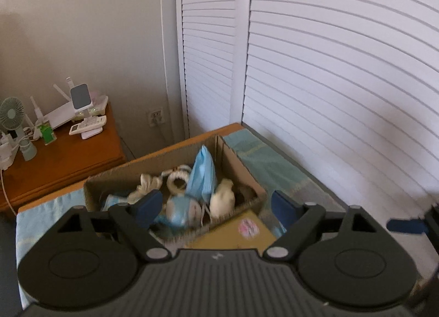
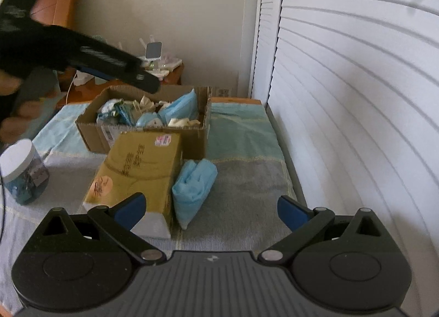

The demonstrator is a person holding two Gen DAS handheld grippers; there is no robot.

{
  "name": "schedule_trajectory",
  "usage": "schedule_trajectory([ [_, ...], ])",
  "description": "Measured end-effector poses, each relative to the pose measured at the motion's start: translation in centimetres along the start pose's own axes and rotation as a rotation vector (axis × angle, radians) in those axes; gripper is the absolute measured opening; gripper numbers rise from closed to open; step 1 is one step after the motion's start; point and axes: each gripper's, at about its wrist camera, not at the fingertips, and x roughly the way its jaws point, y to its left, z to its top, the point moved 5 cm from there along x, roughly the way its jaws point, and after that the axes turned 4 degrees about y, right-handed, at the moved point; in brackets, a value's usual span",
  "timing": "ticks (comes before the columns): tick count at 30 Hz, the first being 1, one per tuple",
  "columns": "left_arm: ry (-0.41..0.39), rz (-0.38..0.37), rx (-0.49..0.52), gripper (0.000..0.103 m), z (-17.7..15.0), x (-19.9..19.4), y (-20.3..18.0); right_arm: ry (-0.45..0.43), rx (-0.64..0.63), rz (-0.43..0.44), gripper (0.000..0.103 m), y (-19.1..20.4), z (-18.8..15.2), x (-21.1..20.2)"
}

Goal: Organize soft objects
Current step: 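Move the open right tool to the light blue face mask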

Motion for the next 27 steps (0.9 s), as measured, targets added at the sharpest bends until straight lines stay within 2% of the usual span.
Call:
schedule_trajectory([
  [7, -0.016, 0.0, -0.006, 0.089, -3.4, -3.8, -0.3, 0.037, 0.001, -0.014, 0.103, -0.1, -1.7, -0.3],
  [12, -0.021, 0.028, -0.016, 0.089, -5.8, -5.7, -0.4, 0.04, -0.002, -0.02, 0.103, -0.1, -2.2, -0.6],
  [15, -0.022, 0.036, -0.045, 0.094, -7.3, -6.6, -0.4, 0.04, 0.004, -0.022, 0.103, -0.2, -2.2, -0.5],
  [21, -0.007, 0.082, -0.077, 0.095, -10.1, -7.2, -0.6, 0.043, 0.013, -0.015, 0.103, -0.4, -2.1, -0.2],
  [27, 0.014, 0.092, -0.127, 0.096, -11.8, -7.0, -0.5, 0.05, 0.024, -0.013, 0.103, -0.8, -1.9, 0.4],
])
